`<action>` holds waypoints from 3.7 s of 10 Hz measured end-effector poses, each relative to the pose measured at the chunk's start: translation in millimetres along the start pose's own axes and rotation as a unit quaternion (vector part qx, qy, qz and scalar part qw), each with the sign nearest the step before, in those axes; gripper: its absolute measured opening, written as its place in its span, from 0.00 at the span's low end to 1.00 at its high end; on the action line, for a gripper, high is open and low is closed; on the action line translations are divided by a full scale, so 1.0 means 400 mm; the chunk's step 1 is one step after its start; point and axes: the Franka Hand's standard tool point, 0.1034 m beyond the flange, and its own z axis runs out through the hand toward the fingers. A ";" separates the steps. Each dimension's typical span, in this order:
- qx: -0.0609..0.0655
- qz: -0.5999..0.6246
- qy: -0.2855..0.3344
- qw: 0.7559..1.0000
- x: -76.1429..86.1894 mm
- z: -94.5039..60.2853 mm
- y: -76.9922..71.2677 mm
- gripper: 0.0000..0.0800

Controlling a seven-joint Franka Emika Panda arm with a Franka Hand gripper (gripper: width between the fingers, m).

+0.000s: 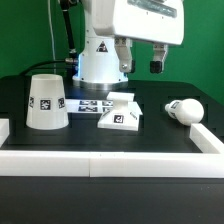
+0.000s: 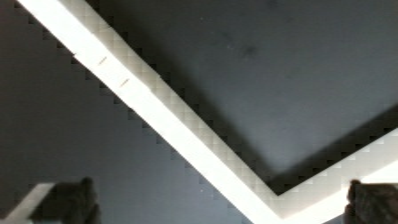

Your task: Assemble lamp

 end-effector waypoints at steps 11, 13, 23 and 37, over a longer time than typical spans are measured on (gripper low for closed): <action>-0.002 0.152 -0.015 0.988 -0.186 0.013 -0.049 0.87; -0.001 0.186 -0.015 0.982 -0.185 0.015 -0.050 0.87; 0.021 0.511 -0.024 0.859 -0.216 0.021 -0.165 0.87; 0.017 0.499 -0.019 0.866 -0.331 0.135 -0.332 0.87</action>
Offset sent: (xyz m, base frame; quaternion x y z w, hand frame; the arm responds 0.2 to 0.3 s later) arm 0.0000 0.0000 0.0000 0.0000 0.0000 0.0000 1.0000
